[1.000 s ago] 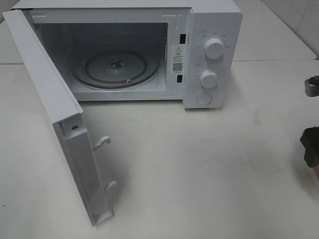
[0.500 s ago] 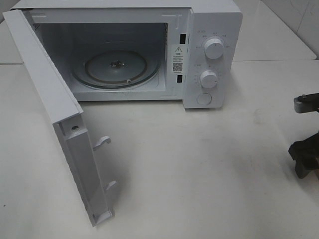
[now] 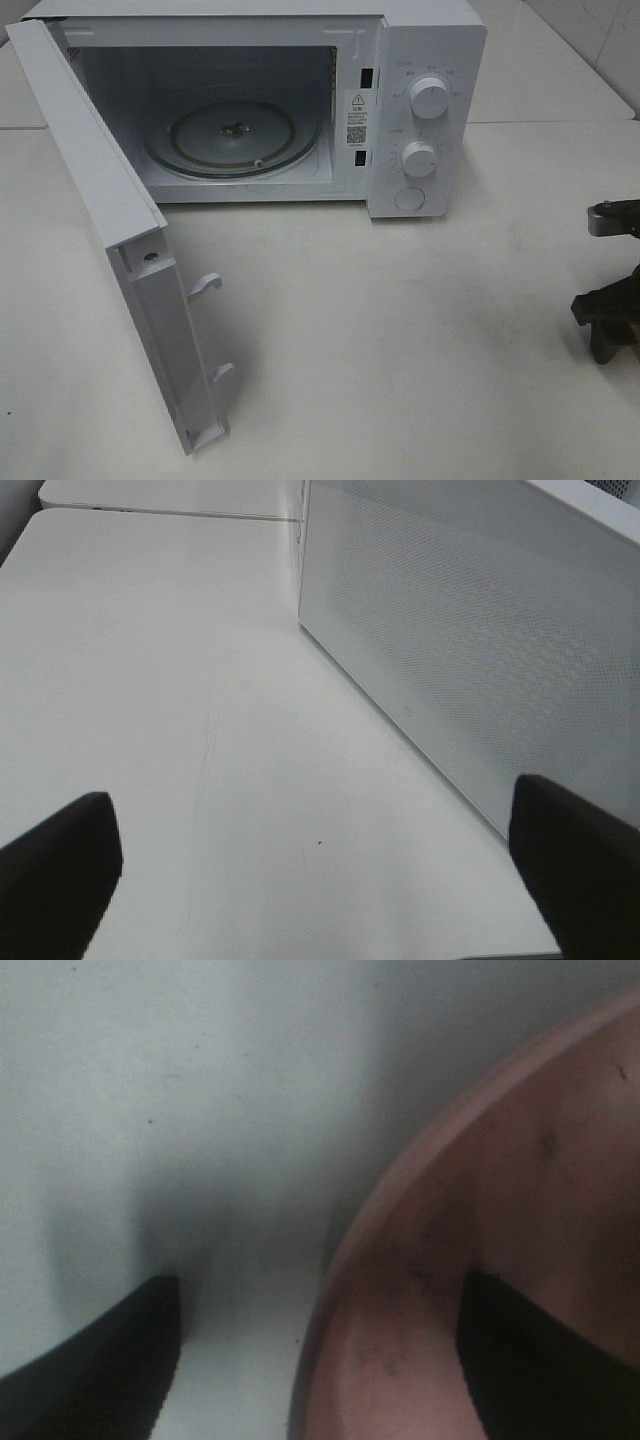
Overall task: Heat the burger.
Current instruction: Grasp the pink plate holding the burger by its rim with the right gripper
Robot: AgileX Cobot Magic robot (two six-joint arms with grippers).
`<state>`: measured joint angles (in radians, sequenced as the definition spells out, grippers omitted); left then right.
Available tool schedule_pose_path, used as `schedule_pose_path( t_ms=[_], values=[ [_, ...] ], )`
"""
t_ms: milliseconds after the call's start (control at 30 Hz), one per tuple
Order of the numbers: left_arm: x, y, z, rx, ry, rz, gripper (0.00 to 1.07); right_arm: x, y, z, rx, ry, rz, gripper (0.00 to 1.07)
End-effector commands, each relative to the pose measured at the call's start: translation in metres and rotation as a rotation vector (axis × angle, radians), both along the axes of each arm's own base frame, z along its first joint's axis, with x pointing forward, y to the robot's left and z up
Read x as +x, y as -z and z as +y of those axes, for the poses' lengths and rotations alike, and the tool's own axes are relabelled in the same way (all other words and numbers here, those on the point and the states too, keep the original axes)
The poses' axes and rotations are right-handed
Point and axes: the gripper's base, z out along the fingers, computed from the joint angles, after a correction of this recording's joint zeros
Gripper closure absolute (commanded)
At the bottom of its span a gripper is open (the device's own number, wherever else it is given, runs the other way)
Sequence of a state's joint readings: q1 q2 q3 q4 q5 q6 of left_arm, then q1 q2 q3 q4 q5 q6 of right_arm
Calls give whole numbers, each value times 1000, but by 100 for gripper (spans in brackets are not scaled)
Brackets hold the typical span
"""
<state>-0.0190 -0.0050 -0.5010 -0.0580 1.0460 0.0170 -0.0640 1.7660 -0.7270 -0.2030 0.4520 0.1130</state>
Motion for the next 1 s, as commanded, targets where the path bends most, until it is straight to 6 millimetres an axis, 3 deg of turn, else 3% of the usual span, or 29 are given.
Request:
schedule_pose_path(
  t_ms=[33, 67, 100, 133, 167, 200, 233, 267, 600, 1000],
  values=[
    [-3, 1, 0, 1, 4, -29, 9, -4, 7, -2, -9, 38, 38, 53],
    [-3, 1, 0, 1, 4, -29, 9, -4, 7, -2, -11, 52, 43, 61],
    [-3, 1, 0, 1, 4, -29, 9, -4, 7, -2, -11, 52, 43, 61],
    [-3, 1, 0, 1, 4, -29, 9, -5, 6, -3, -11, 96, 52, 77],
    [-3, 1, 0, 1, 4, -29, 9, -5, 6, -3, -14, 117, 59, 86],
    [-3, 1, 0, 1, 4, -29, 9, -5, 6, -3, -14, 117, 59, 86],
    [-3, 1, 0, 1, 4, -29, 9, -5, 3, -3, -17, 131, 65, 103],
    [-3, 1, 0, 1, 4, -29, 9, -6, 2, -3, -23, 124, 77, 107],
    [-3, 1, 0, 1, 4, -29, 9, -6, -6, 4, -34, 91, 66, 107],
    [-3, 1, 0, 1, 4, -29, 9, -10, -13, 23, -277, -3, 89, 107]
  ],
)
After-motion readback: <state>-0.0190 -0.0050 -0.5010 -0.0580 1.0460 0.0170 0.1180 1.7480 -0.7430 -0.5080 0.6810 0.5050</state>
